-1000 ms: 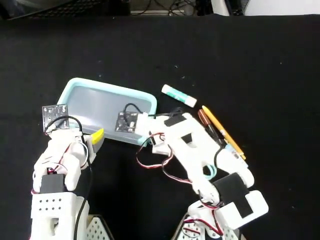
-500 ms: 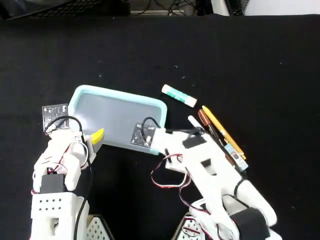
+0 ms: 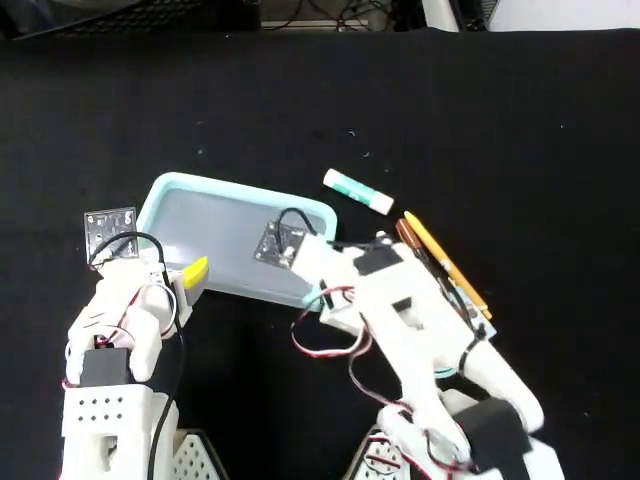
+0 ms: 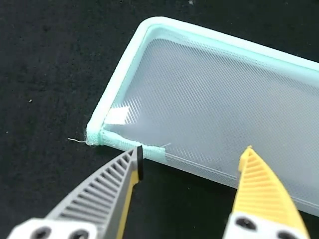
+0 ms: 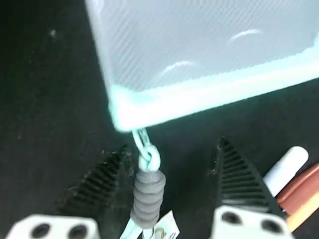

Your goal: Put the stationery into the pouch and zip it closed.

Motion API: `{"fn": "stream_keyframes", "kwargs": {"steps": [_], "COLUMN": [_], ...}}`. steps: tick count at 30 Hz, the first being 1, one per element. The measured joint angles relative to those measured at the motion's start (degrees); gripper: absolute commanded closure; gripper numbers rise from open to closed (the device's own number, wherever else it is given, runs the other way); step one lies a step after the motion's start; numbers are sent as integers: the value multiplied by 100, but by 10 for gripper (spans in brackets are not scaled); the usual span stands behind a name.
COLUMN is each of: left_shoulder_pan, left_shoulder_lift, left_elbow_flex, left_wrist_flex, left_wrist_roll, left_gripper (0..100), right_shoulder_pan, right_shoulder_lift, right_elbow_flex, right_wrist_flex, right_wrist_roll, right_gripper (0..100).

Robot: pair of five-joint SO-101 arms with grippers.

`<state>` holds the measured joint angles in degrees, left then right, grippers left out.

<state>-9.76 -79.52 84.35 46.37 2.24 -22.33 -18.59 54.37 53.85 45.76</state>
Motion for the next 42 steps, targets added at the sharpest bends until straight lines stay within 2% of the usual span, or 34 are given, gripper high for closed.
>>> {"fn": "stream_keyframes", "kwargs": {"steps": [7, 10, 12, 15, 24, 30, 38, 42], "left_shoulder_pan": [0, 0, 0, 0, 0, 0, 809, 914], "left_shoulder_lift": [0, 0, 0, 0, 0, 0, 0, 0], "left_elbow_flex": [0, 0, 0, 0, 0, 0, 0, -158], "left_wrist_flex": [0, 0, 0, 0, 0, 0, 0, 211], "left_wrist_roll": [0, 0, 0, 0, 0, -26, -343, -343], "left_gripper": [678, 678, 678, 678, 678, 678, 678, 678], "right_shoulder_pan": [-132, -123, -123, -105, -88, -105, -211, -501], "right_shoulder_lift": [1020, 1389, 1512, 1591, 1679, 1116, 176, 176], "right_elbow_flex": [-457, -580, -712, -826, -985, -738, -747, -976], "right_wrist_flex": [-105, -193, -141, -141, -325, -290, -1178, -1231], "right_wrist_roll": [-35, 167, 281, 334, 343, 325, -967, -1160], "right_gripper": [758, 761, 809, 987, 987, 987, 987, 987]}}
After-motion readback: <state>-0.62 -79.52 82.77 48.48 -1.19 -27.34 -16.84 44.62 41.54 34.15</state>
